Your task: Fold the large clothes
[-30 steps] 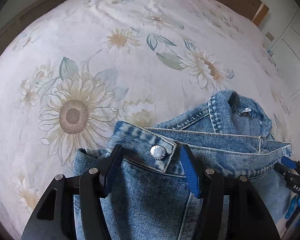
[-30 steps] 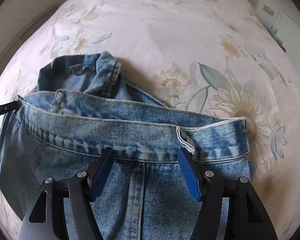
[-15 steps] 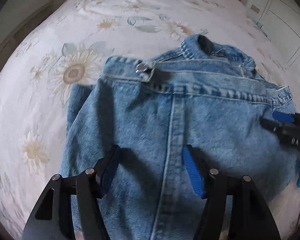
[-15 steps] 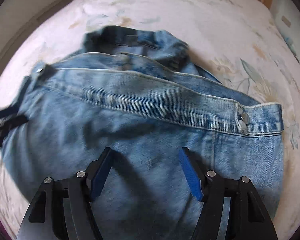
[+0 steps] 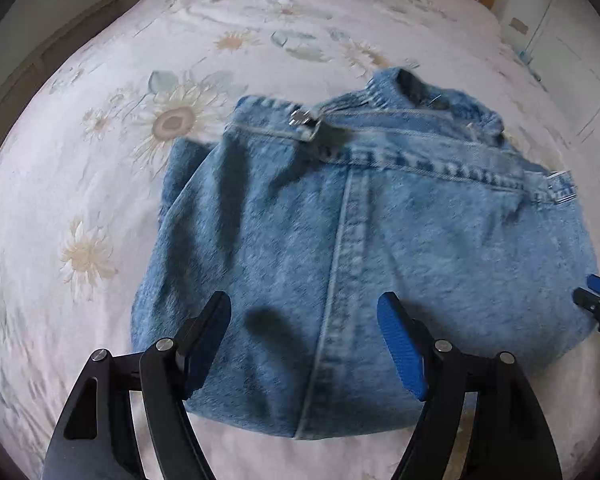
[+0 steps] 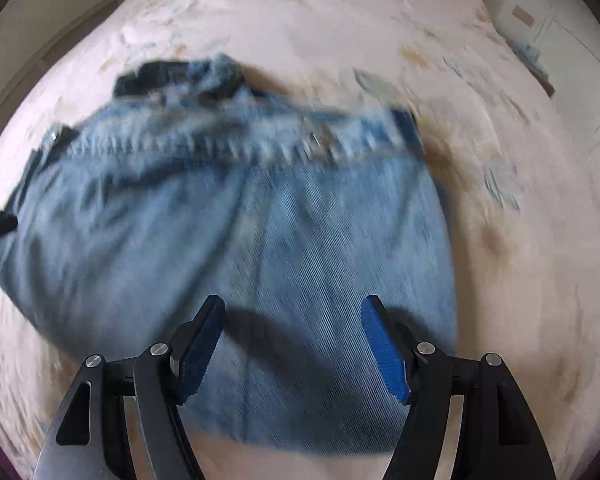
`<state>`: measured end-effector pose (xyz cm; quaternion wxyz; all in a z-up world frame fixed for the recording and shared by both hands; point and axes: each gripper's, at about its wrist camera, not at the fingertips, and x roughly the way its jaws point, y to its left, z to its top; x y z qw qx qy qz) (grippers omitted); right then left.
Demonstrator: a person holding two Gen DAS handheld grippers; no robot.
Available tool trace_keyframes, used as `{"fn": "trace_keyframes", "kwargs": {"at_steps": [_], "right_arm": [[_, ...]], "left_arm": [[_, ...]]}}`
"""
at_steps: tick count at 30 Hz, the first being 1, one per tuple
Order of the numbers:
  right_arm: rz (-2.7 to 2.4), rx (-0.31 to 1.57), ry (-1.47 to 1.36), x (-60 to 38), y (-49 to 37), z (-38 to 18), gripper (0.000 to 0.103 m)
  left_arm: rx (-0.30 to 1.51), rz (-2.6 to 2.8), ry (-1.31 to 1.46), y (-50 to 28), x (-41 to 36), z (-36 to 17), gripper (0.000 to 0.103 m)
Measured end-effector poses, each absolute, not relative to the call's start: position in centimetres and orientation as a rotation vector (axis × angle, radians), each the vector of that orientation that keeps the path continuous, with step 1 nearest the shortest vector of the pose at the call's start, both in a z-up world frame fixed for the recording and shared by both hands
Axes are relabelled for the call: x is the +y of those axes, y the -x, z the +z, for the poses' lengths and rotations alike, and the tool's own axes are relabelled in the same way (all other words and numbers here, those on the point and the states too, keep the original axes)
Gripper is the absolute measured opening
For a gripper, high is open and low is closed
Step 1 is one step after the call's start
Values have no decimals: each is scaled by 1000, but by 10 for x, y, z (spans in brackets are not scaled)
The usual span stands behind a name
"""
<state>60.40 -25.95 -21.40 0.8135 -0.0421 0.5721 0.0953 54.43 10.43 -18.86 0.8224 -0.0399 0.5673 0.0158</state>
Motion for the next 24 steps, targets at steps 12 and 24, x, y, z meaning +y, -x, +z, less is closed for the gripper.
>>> {"fn": "trace_keyframes", "kwargs": {"at_steps": [12,24], "right_arm": [[123,1207,-3,-295,-569,-193,72],[124,1287,15,-288,-561,-216,72]], "left_arm": [[1192,116,182,-517,121,-166,71],[1218,181,160,-501,125,-171,71]]}}
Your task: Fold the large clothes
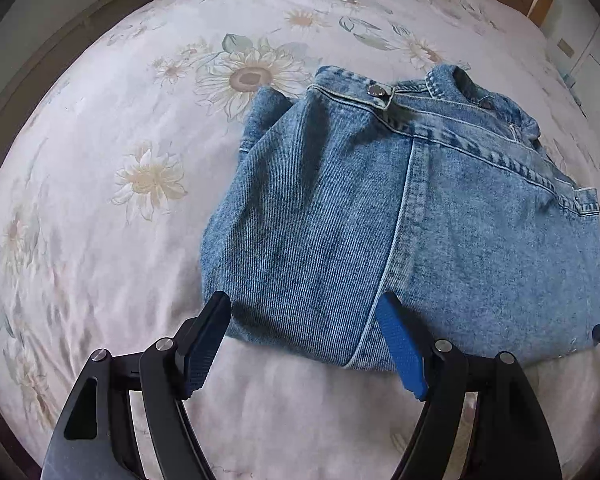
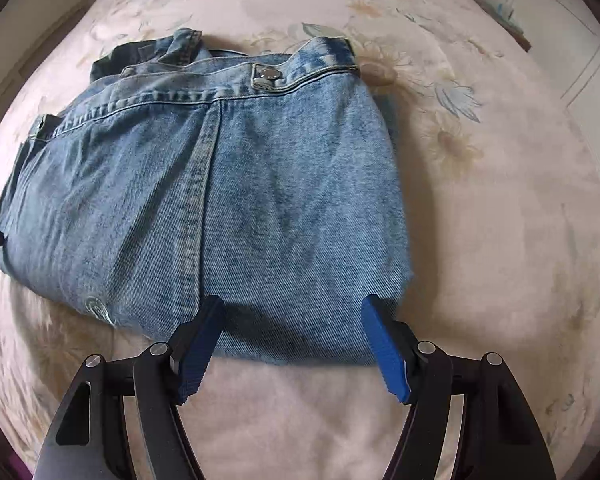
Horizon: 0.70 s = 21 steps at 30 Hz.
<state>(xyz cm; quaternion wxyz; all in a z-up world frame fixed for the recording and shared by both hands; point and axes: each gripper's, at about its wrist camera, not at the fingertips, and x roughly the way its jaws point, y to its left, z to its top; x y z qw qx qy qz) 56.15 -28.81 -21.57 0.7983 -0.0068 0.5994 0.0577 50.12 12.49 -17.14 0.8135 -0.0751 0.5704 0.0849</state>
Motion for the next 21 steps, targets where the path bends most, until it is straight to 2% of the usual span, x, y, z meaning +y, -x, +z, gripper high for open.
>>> {"fn": "trace_keyframes", "kwargs": {"at_steps": [8,21], "right_arm": [[96,1262,-22,-303,-526,-173,72],[67,1253,-18,-294,-494,-136,75]], "left_arm": [[1136,207,111,-464,109,-126,71],[1083,185,138,-432,98,-111,71]]}}
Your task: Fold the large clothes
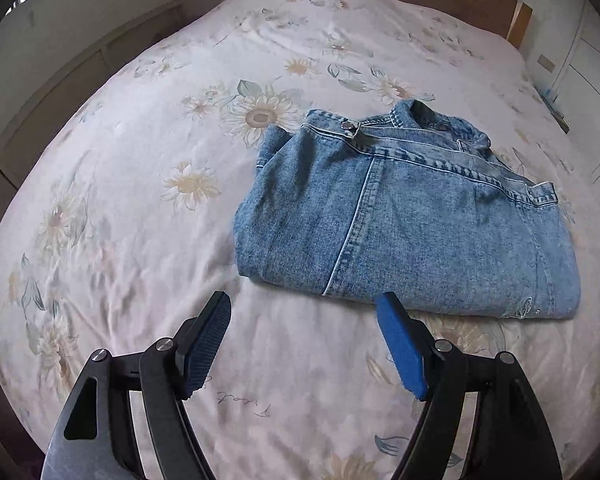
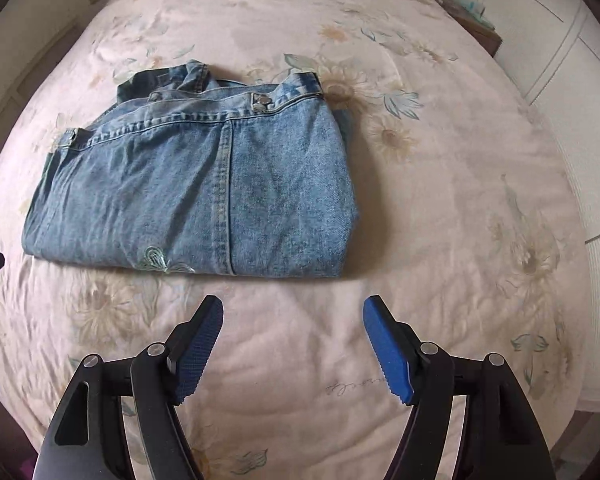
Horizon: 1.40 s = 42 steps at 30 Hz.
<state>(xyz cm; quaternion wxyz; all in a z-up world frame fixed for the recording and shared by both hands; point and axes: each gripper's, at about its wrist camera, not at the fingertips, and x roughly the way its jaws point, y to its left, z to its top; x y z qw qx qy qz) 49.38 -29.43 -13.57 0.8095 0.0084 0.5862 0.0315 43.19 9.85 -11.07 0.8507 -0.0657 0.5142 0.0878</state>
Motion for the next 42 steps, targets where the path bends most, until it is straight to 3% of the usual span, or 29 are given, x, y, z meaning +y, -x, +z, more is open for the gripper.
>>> {"fn": "trace_keyframes", "kwargs": {"at_steps": [19,28,33,42], "right_arm": [[89,1231,-49,-282,-479,-104,79],[54,1262,-54,-296,-463,-116,83],[27,1288,-58,-305,-457,-127,91],[16,1290,-76,-313,-464,-145,91]], "left_arm": [[1050,187,75,-417,98,-62,71],[1113,115,203,-417,102,-73,71],[1125,108,277,-419,109,-84,78],[1180,151,530,-418,142,-120,77]]}}
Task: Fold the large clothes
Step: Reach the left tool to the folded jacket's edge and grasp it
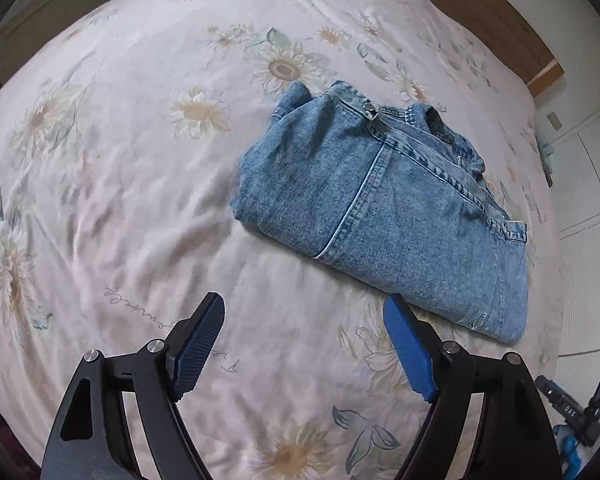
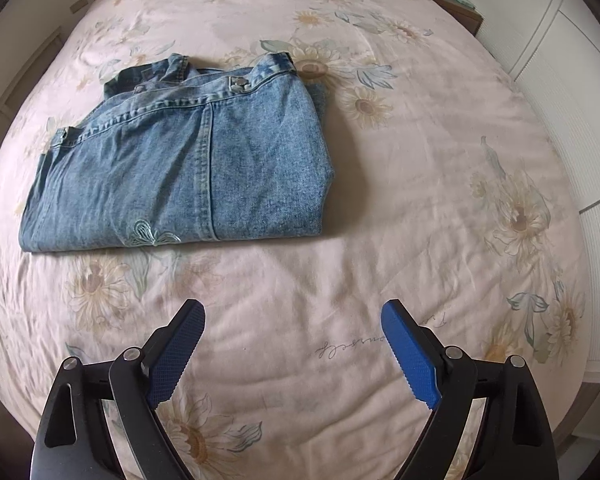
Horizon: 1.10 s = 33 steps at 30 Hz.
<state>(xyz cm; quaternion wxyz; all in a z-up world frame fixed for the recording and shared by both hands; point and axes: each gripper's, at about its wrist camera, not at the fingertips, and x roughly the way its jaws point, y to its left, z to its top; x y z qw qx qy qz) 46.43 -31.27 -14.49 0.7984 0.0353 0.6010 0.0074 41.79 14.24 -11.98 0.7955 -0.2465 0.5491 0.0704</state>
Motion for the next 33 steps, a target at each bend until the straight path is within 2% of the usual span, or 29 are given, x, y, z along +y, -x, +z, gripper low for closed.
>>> {"fn": "trace_keyframes", "kwargs": {"at_steps": [11,21,31,32,33], "right_arm": [[-19,1318,-89,-344,-470,-159,91],[-84,1341,-72,-373,-482,-163,91],[-52,1368,-35,-367,-490,-164,91],[-50,1366,-34,-367,-490,-163,91],[-47,1364,-32,-366,-491,-162,91]], "left_arm": [[1127,204,986,-441,192,-171,77],[1063,231,1168,-455,207,-221,75],[811,195,1444,-461,233,-245,74],[781,197,1489,-458,236,-248,73],[756,202,1526,-455,238,-250,68]]}}
